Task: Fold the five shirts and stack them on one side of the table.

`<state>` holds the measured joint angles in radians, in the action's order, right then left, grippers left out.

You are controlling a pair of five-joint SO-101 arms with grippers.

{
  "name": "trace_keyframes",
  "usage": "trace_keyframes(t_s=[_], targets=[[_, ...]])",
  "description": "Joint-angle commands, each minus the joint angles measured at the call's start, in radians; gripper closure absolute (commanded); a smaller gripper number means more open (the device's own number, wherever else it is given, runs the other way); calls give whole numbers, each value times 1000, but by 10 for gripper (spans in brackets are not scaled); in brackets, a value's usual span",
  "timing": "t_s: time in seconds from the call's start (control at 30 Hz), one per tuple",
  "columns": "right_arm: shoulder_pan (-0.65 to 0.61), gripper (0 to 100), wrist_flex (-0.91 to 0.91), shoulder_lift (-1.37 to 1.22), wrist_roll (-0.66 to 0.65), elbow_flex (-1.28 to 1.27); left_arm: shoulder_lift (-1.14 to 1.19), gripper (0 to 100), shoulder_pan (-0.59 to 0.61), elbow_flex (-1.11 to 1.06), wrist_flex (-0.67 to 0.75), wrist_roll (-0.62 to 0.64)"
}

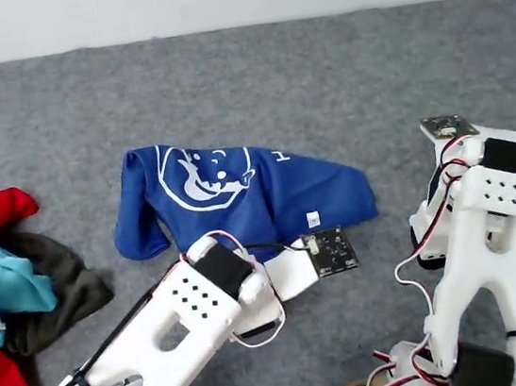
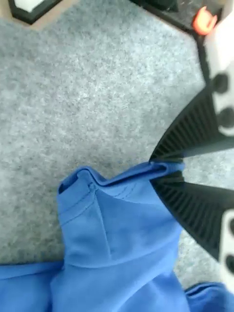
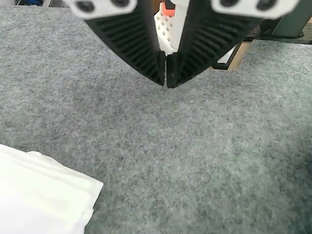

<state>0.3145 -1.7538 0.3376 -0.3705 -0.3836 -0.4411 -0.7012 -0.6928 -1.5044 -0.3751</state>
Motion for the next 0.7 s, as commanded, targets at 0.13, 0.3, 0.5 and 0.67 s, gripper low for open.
trace_keyframes(t_s=[0.13,0.3,0.5,0.67], targets=[[-71,980,-31,35,2,2,-37,987,298,246,-176,2],[-179,980,30,35,2,2,-57,987,554,450,-253,-25],[-275,979,114,33,-2,2,-207,987,784,504,-253,-26],[-346,927,202,-44,-95,3,-279,987,967,506,-247,-26]])
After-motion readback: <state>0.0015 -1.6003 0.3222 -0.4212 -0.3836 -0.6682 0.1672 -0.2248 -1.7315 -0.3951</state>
